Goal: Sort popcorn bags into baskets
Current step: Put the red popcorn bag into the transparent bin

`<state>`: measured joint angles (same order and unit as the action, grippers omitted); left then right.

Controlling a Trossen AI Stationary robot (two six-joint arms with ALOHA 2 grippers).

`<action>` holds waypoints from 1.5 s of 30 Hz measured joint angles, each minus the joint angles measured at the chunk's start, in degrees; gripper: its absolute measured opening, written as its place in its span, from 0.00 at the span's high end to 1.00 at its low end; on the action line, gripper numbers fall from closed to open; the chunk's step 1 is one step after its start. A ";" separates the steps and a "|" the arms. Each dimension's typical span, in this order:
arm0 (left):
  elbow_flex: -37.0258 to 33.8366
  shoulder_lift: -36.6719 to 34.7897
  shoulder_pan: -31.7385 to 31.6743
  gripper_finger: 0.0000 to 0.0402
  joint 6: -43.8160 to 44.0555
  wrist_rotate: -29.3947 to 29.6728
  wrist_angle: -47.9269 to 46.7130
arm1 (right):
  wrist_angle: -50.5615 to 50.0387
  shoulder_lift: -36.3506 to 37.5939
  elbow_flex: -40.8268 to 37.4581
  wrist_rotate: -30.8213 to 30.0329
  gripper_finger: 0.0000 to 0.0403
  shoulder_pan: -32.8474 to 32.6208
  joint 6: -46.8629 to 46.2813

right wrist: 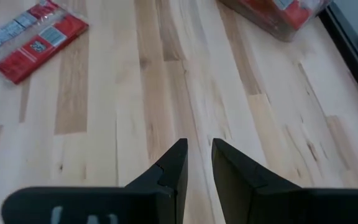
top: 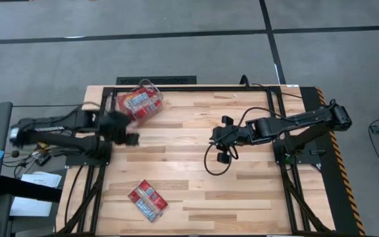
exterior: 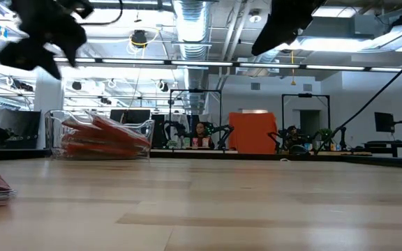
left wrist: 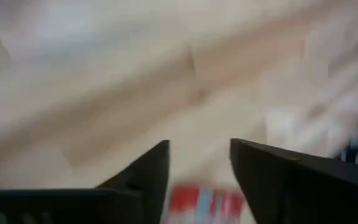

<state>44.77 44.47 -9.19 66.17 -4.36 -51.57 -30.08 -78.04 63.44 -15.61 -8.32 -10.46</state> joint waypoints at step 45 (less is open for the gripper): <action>2.43 54.51 30.28 1.00 21.19 23.63 45.83 | 0.53 0.00 0.00 0.74 0.76 -1.49 -4.24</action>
<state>47.20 98.97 21.09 87.36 19.27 -5.74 -29.55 -78.04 63.44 -14.87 -9.80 -14.70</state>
